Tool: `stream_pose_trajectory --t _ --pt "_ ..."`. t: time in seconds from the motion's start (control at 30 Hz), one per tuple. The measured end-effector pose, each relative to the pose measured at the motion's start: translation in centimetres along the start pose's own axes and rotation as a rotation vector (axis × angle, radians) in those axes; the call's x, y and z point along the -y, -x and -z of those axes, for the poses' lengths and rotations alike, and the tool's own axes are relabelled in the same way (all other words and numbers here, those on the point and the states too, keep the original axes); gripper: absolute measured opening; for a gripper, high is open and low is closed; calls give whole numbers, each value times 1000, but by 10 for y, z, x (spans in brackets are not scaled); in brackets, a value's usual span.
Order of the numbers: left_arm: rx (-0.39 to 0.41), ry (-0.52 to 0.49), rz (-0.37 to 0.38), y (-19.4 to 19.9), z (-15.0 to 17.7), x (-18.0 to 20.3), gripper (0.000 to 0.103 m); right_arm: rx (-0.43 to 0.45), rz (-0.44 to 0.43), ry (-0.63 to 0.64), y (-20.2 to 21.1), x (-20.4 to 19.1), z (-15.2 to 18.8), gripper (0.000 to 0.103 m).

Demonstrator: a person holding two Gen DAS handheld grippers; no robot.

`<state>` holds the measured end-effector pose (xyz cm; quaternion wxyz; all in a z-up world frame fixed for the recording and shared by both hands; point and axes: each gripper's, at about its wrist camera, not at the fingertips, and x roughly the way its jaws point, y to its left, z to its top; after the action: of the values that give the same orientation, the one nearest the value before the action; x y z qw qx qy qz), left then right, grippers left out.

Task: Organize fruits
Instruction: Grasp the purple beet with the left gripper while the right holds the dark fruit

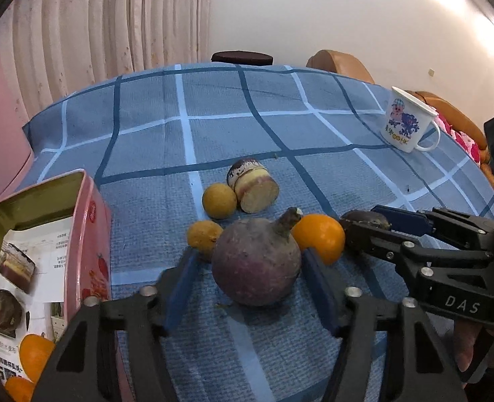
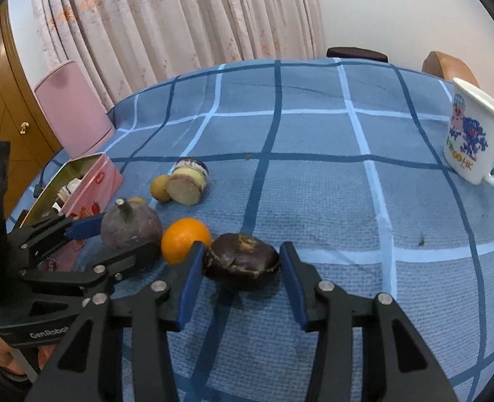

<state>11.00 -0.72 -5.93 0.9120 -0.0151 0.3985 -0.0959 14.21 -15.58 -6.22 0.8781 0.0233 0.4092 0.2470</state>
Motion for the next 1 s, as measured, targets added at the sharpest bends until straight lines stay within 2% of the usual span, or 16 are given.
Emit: stream_pose_trajectory --t 0.27,1.0 --pt "25 5 13 5 0 -1 53 55 46 35 10 -8 2 47" --pt "147 3 2 28 3 -1 53 149 43 34 29 -7 5 47"
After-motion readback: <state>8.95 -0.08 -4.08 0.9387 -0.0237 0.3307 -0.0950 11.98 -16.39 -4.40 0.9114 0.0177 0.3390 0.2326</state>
